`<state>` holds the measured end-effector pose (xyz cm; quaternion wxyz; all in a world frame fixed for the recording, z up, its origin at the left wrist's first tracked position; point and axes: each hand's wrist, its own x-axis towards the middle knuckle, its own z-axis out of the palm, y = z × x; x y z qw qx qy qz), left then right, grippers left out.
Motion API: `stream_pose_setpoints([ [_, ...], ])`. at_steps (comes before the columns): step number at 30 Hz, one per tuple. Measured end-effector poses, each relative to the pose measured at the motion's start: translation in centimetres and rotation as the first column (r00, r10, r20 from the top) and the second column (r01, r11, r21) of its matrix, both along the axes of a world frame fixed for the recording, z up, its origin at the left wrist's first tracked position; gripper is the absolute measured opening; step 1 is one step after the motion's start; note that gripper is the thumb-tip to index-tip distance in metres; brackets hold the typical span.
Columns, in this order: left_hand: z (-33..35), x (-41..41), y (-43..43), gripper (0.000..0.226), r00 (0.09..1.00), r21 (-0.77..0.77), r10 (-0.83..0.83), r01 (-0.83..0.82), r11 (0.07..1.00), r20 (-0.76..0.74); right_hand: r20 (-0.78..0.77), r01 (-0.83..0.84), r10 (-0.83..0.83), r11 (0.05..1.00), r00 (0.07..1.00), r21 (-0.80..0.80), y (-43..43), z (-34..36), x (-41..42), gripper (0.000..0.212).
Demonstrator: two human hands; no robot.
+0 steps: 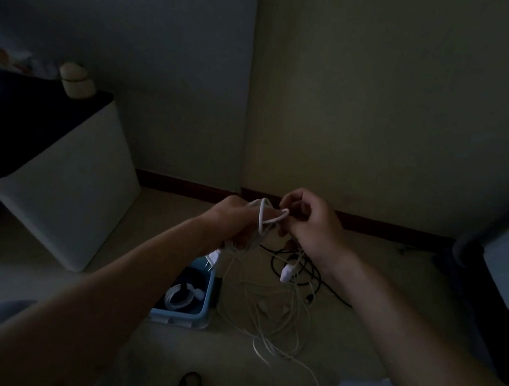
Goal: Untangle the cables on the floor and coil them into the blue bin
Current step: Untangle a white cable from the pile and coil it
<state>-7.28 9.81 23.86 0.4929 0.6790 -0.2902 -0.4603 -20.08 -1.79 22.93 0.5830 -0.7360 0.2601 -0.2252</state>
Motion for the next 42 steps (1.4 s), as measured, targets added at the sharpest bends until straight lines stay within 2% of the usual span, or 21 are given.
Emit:
stream_pose_setpoints([
  [3, -0.5, 0.3, -0.6, 0.03, 0.989, -0.025, 0.087, -0.084, 0.996, 0.117, -0.024, -0.015, 0.015, 1.0, 1.0, 0.026, 0.1, 0.5, -0.2, 0.013],
  [7, -0.9, 0.4, -0.6, 0.03, 0.985, -0.083, 0.12, -0.11, 0.99, 0.125, -0.102, -0.028, 0.035, 0.997, 0.994, 0.069, -0.3, 0.3, -0.3, 0.012],
  [11, -0.6, 0.7, -0.4, 0.035, 0.974, -0.057, 0.15, -0.142, 0.988, 0.171, -0.126, -0.055, 0.074, 0.988, 0.989, 0.146, -0.4, 0.2, -0.4, 0.01],
  [13, -0.5, 1.0, -0.5, 0.036, 0.956, -0.075, 0.258, -0.25, 0.965, 0.135, -0.152, -0.082, 0.111, 0.978, 0.982, 0.19, -0.8, 0.2, -0.6, 0.01],
  [16, -0.4, 1.4, -0.5, 0.035, 0.887, -0.174, 0.456, -0.439, 0.882, 0.077, -0.213, -0.184, 0.234, 0.956, 0.949, 0.23, -1.0, 0.6, -0.9, 0.014],
  [19, -0.6, 1.1, -0.6, 0.037, 0.841, -0.224, 0.528, -0.496, 0.839, 0.118, -0.232, -0.237, 0.305, 0.931, 0.924, 0.278, -0.6, 0.8, -0.9, 0.016],
  [22, -0.5, 1.3, -0.5, 0.051, 0.886, -0.09, 0.45, -0.442, 0.892, 0.108, -0.161, -0.209, 0.246, 0.954, 0.956, 0.217, -0.5, 0.4, -0.7, 0.011],
  [24, -0.2, 1.1, -0.3, 0.059, 0.953, 0.004, 0.295, -0.296, 0.955, 0.064, -0.12, -0.156, 0.174, 0.977, 0.977, 0.145, -0.9, 0.1, -0.6, 0.009],
  [26, -0.2, 0.4, -0.2, 0.056, 0.986, 0.0, 0.151, -0.151, 0.989, -0.065, -0.091, -0.094, 0.105, 0.988, 0.99, 0.123, -1.1, 0.0, -0.6, 0.013],
  [28, -0.6, -0.5, -0.3, 0.054, 0.967, -0.045, 0.03, -0.043, 0.998, -0.254, -0.064, -0.061, 0.069, 0.99, 0.996, 0.128, -1.2, 0.0, -0.5, 0.025],
  [30, -1.3, -0.9, -0.6, 0.053, 0.94, -0.074, -0.053, 0.03, 0.997, -0.337, -0.062, -0.049, 0.055, 0.994, 0.997, 0.099, -1.3, -0.1, -0.5, 0.025],
  [34, -1.5, -1.0, -0.7, 0.042, 0.974, -0.057, -0.016, 0.004, 0.998, -0.227, -0.098, -0.041, 0.046, 0.997, 0.994, 0.058, -1.8, -0.4, -0.6, 0.018],
  [38, -1.1, -1.1, -0.7, 0.035, 0.994, -0.092, 0.087, -0.093, 0.991, -0.066, -0.097, -0.075, 0.086, 0.99, 0.992, 0.116, -1.5, -0.3, -0.8, 0.017],
  [42, -0.9, 0.1, -0.8, 0.032, 0.954, -0.13, 0.267, -0.284, 0.95, -0.135, -0.113, -0.075, 0.1, 0.975, 0.988, 0.208, -1.5, 0.1, -1.0, 0.021],
])
